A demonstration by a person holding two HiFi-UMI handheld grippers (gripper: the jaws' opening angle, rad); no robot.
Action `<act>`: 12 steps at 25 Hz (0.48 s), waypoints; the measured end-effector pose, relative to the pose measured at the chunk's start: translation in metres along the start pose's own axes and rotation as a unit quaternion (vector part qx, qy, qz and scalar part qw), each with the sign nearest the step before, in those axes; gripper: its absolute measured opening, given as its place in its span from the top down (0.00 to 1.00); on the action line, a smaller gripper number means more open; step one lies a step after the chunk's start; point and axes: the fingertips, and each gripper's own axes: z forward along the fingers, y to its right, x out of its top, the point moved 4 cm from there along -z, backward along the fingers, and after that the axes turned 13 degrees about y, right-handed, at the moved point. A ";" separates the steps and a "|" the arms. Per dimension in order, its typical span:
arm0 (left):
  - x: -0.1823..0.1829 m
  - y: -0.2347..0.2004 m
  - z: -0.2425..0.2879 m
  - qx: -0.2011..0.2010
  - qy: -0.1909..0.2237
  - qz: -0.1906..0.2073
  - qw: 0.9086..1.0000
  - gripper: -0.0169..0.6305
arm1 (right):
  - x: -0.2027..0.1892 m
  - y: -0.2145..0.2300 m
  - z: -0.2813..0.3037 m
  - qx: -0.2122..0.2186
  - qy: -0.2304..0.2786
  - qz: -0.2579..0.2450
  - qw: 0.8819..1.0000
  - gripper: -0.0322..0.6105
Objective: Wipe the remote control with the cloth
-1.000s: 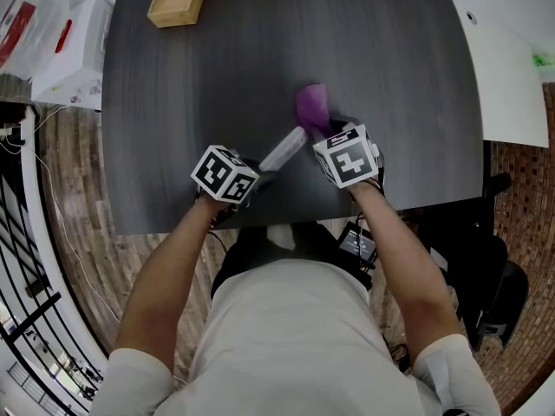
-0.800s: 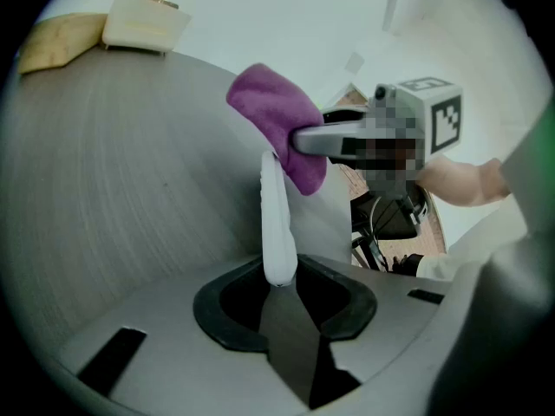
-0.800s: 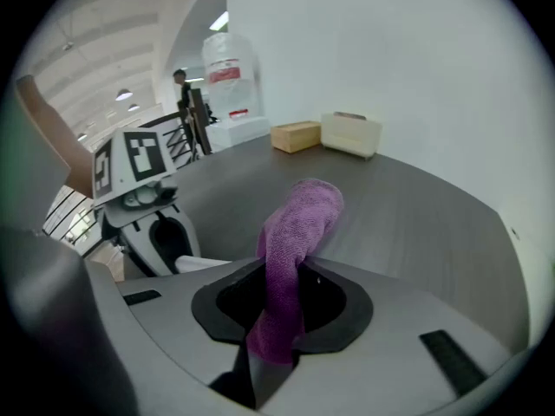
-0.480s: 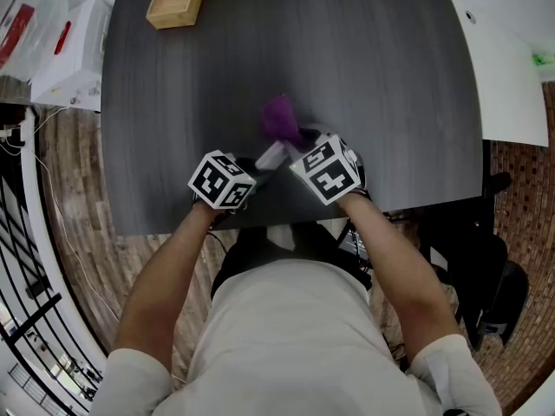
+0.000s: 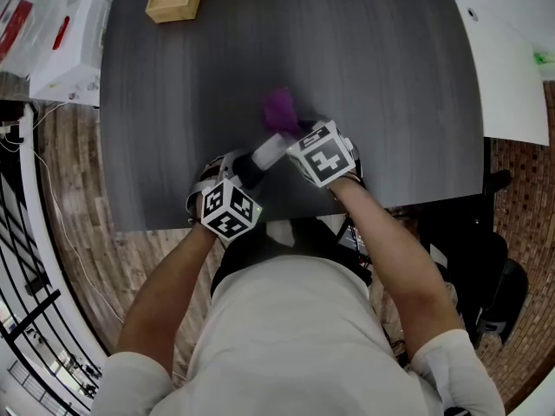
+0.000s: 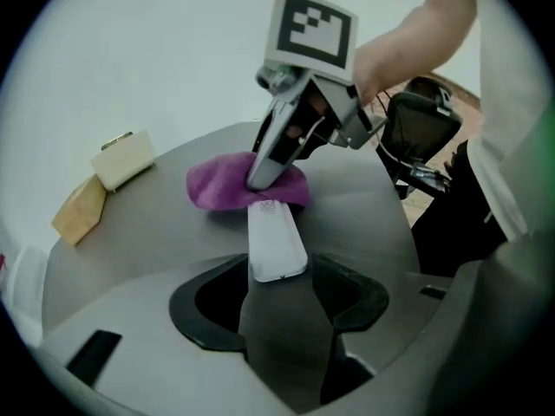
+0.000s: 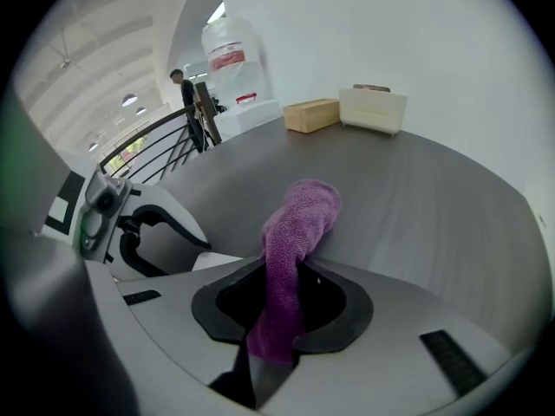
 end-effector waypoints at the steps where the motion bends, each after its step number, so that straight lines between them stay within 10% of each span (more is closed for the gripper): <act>1: -0.001 0.002 0.003 0.000 0.000 -0.003 1.000 0.65 | 0.000 0.000 0.000 0.000 0.001 0.002 1.000 0.81; 12: -0.002 -0.005 0.005 0.034 0.032 -0.043 0.998 0.65 | 0.003 0.000 0.001 0.000 0.010 0.031 0.999 0.81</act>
